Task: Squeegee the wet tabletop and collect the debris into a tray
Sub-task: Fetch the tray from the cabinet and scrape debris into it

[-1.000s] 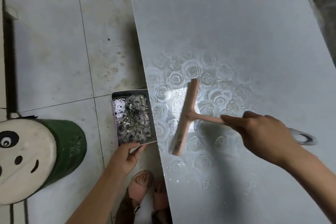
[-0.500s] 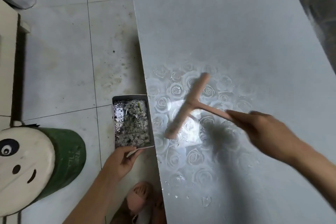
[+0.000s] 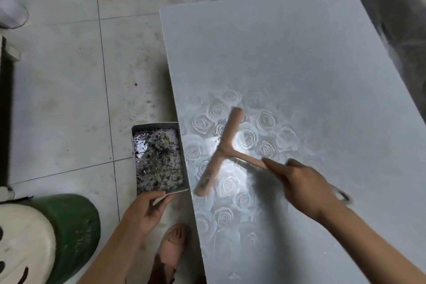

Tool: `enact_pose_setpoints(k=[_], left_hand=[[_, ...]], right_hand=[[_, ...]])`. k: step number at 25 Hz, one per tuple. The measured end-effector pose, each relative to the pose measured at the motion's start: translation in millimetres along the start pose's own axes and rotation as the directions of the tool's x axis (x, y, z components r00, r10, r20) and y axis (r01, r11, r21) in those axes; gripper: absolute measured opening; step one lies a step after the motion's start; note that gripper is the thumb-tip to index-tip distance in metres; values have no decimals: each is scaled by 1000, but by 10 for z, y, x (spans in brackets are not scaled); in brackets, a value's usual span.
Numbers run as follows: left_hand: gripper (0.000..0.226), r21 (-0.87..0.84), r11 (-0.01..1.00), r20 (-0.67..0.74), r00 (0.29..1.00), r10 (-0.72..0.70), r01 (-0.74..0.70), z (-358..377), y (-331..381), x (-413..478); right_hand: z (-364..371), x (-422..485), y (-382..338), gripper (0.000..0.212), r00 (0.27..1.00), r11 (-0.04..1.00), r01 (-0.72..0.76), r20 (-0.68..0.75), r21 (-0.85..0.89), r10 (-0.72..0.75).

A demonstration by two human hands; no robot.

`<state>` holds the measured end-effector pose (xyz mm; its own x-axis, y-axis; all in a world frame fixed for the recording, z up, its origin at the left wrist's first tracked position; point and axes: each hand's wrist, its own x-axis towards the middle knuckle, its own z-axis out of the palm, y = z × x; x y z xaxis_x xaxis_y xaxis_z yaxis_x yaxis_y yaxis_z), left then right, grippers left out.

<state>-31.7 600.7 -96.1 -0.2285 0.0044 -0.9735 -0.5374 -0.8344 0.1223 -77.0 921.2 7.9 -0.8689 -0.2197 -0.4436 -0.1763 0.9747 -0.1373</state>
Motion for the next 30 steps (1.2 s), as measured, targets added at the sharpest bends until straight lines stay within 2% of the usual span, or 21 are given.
enact_pose_setpoints(k=[2,4,6,8,10,11,13,15,17,18,19,22,25,27,29,30], left_hand=[[31,-4,1000,14,1000,-3,3,81,108,38],[37,-13,1000,22,1000,-7,8,150,213,28],[40,-22,1000,34,999,-20,21,220,307,8],[33,-21,999,54,998,-27,28,269,331,-22],[27,55,999,66,998,-6,2,303,341,-46],[31,92,996,54,998,19,-24,316,322,-48],[53,40,999,27,999,30,-31,301,282,-7],[57,107,993,36,998,44,-48,263,268,6],[47,164,984,44,997,58,-65,251,288,3],[36,135,990,32,999,43,-47,243,296,11],[27,74,997,15,1000,24,-25,243,299,1],[25,16,1000,-23,1000,-10,10,278,301,-32],[28,-4,1000,-26,1000,-16,16,248,215,-90],[26,-20,1000,-46,999,-23,23,217,146,-146],[23,-23,999,-72,997,-24,22,175,98,-168],[23,-8,1000,-82,996,-21,21,158,69,-184]], right_hand=[[-145,325,-196,53,997,996,56,-44,-67,-59],[-405,400,23,52,994,992,93,-53,-85,-98],[-719,402,440,46,1000,997,9,2,-75,-9],[-946,427,654,41,993,978,-81,72,-190,96],[-955,577,447,45,993,973,-30,103,-229,55],[-891,659,237,51,992,984,5,125,-180,18],[-722,853,-243,59,988,988,92,132,-124,-75],[-591,1006,-666,60,980,969,196,76,-148,-186],[-655,1043,-780,61,965,947,261,28,-188,-260],[-737,1013,-709,61,964,943,262,9,-204,-266],[-809,946,-584,60,970,948,235,-9,-215,-242],[-860,749,-355,54,996,965,82,-8,-251,-87],[-536,676,-630,53,1000,997,3,30,-71,-1],[-325,473,-749,54,999,999,-30,-24,43,31],[-163,113,-666,53,990,973,-116,-50,201,129],[-89,-116,-576,52,983,937,-173,-13,303,185]])
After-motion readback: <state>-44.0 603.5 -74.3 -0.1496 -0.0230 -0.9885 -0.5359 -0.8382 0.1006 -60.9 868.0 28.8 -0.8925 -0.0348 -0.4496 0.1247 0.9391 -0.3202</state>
